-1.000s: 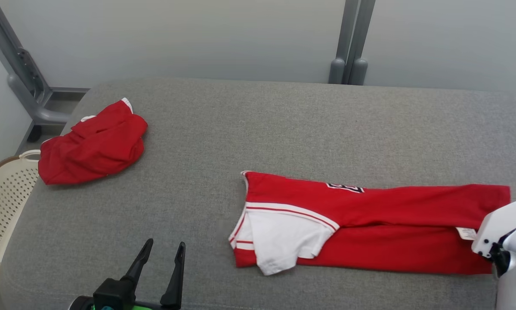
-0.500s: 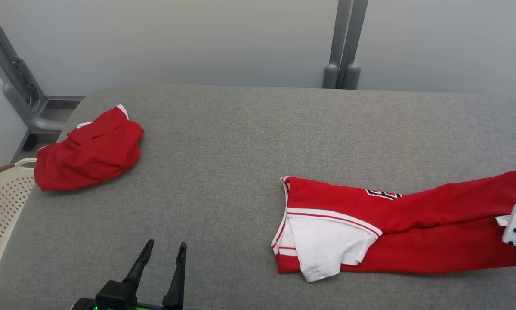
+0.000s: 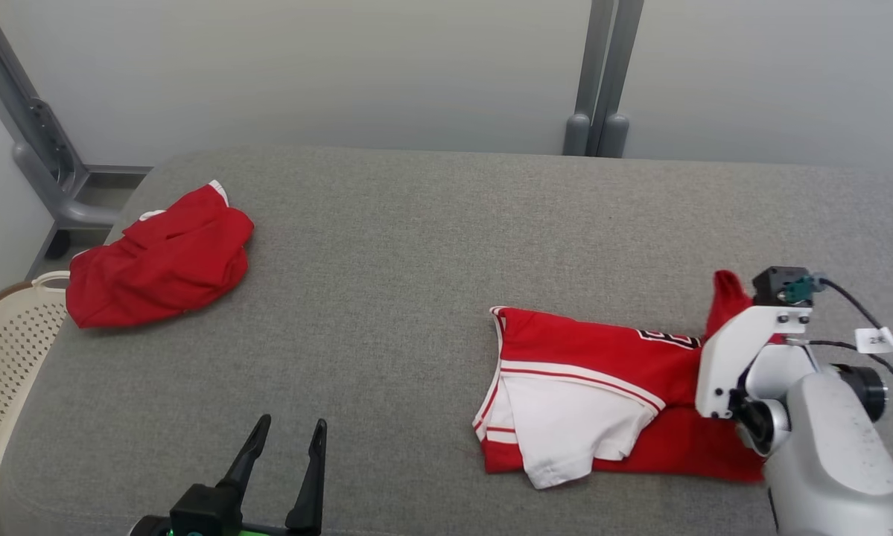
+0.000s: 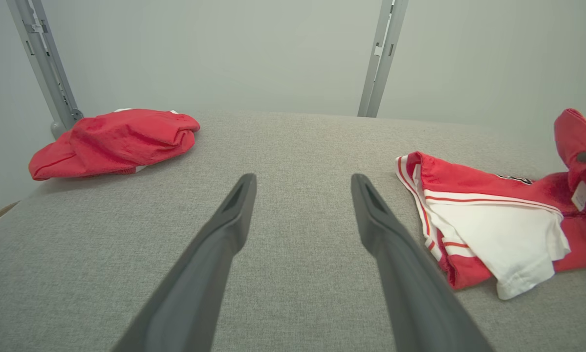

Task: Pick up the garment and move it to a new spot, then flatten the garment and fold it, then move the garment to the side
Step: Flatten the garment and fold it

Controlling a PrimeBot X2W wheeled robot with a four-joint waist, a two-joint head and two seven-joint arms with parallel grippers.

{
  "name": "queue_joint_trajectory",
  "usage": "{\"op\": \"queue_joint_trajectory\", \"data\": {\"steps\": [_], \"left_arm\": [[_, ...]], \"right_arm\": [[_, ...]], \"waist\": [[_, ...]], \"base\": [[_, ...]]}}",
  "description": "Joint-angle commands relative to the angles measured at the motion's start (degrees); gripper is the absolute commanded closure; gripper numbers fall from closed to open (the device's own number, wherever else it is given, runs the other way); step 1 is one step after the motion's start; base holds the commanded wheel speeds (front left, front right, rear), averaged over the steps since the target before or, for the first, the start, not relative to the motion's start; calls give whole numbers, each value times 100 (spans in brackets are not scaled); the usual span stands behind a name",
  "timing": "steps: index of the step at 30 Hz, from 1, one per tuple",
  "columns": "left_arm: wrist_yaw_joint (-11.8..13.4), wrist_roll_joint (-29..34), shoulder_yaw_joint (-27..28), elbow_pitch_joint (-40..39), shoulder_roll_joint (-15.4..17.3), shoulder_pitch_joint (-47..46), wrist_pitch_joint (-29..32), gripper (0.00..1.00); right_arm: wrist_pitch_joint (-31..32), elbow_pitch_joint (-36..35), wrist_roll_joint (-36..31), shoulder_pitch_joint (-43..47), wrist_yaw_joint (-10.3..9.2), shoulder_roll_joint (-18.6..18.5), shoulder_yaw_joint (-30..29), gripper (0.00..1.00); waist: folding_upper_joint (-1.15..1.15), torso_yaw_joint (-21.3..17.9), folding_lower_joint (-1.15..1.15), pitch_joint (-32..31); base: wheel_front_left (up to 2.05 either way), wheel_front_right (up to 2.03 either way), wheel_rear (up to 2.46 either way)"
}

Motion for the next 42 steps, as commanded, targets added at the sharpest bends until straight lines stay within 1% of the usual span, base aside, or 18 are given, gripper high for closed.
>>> {"op": "queue_joint_trajectory", "data": {"steps": [1, 5, 6, 11, 15, 20, 22, 27, 34, 35, 36, 42], "left_arm": [[-19, 31, -2, 28, -29, -79, -7, 0], [-29, 38, -15, 62, -41, -114, -7, 0], [-29, 38, -15, 62, -41, -114, -7, 0], [-49, 61, -65, 108, -45, -147, -7, 0], [-57, 57, -93, 135, -20, -189, -7, 0], [-73, 51, -177, 185, 8, -232, -7, 0], [-76, 49, -200, 192, 21, -242, -7, 0], [-85, 46, -262, 230, 41, -246, -7, 0], [-82, 14, -387, 260, 65, -338, -7, 0], [-83, 5, -387, 260, 73, -334, -7, 0], [-83, -4, -388, 260, 82, -327, -7, 0], [-83, -42, -327, 246, 111, -246, -7, 0]], "right_arm": [[27, 24, 219, 48, -9, -29, 264, 100], [21, 103, 810, 21, -9, -29, 1048, 100], [21, 103, 810, 21, -9, -29, 1048, 100], [-104, 312, 1372, -139, -9, -25, 1710, 100], [-238, 553, 1601, -296, -8, -25, 2152, 100], [-340, 947, 1879, -532, -6, -24, 2597, 100], [-422, 1111, 1812, -642, -6, -29, 2734, 100], [-692, 1554, 2344, -844, -6, -25, 3112, 100], [-1045, 2107, 2753, -1038, -5, -25, 3526, 100], [-1117, 2160, 2809, -1076, -5, -26, 3582, 83], [-1183, 2196, 2889, -1099, -5, -24, 3626, 0], [-1624, 2427, 3243, -1381, -6, -29, 3790, 0]], "waist": [[0, 17, 0, 2], [0, 73, 0, -4], [0, 73, 0, -4], [0, 192, 0, -31], [0, 277, 0, -39], [0, 391, 0, -47], [0, 426, 0, -47], [0, 539, 0, -61], [0, 733, 0, -63], [0, 749, 0, -60], [0, 762, 0, -58], [0, 744, 0, -67]], "base": [[0, 0, 0], [0, 0, 0], [0, 0, 0], [0, 0, 0], [0, 0, 0], [0, 0, 0], [0, 0, 0], [0, 0, 0], [0, 0, 0], [0, 0, 0], [0, 0, 0], [0, 0, 0]]}}
